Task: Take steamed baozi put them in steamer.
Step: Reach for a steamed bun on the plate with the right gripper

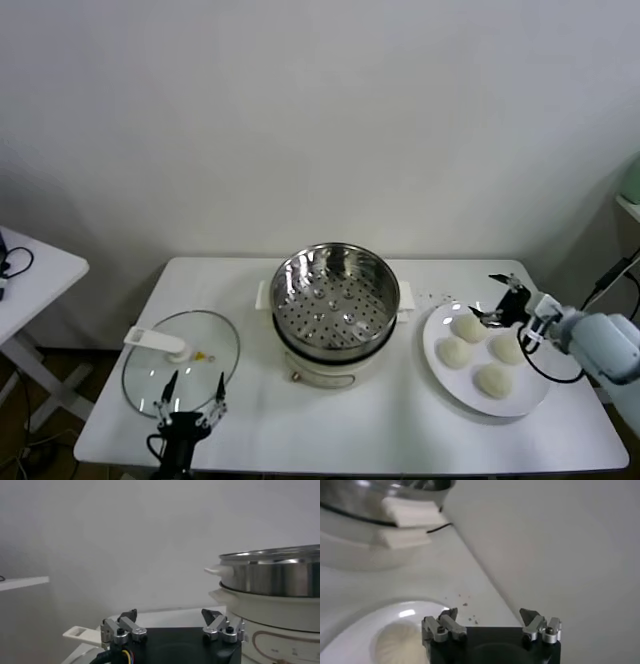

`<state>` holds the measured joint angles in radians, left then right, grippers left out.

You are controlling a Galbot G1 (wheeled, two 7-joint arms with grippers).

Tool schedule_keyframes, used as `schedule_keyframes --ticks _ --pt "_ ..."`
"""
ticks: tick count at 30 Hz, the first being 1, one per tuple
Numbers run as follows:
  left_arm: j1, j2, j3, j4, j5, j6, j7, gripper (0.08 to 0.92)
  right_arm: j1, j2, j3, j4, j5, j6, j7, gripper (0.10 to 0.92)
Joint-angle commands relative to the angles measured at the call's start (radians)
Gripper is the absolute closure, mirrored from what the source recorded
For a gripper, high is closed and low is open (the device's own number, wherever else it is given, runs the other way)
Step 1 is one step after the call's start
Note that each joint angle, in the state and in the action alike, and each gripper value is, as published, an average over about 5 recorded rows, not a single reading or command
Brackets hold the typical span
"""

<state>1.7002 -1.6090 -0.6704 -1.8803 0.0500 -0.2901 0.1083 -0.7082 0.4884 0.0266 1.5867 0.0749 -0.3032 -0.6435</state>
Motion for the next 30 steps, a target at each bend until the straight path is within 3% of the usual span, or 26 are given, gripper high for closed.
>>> schedule_keyframes --ticks 1,12,30 --pt "0.005 0.008 0.007 -0.002 0.014 -0.002 0.001 0.177 0.687 -0.091 -0.702 -0.225 -0.094 0.104 -0.352 0.203" --pt "0.005 0.001 0.001 0.003 0.021 -0.002 0.001 0.177 1.036 0.063 -1.141 -0.407 -0.059 0.202 -0.474 0.203" --pt "0.007 -0.001 -0.012 0.017 0.029 -0.012 0.002 0.177 0.845 0.254 -1.025 -0.624 -0.134 0.244 -0.500 0.203"
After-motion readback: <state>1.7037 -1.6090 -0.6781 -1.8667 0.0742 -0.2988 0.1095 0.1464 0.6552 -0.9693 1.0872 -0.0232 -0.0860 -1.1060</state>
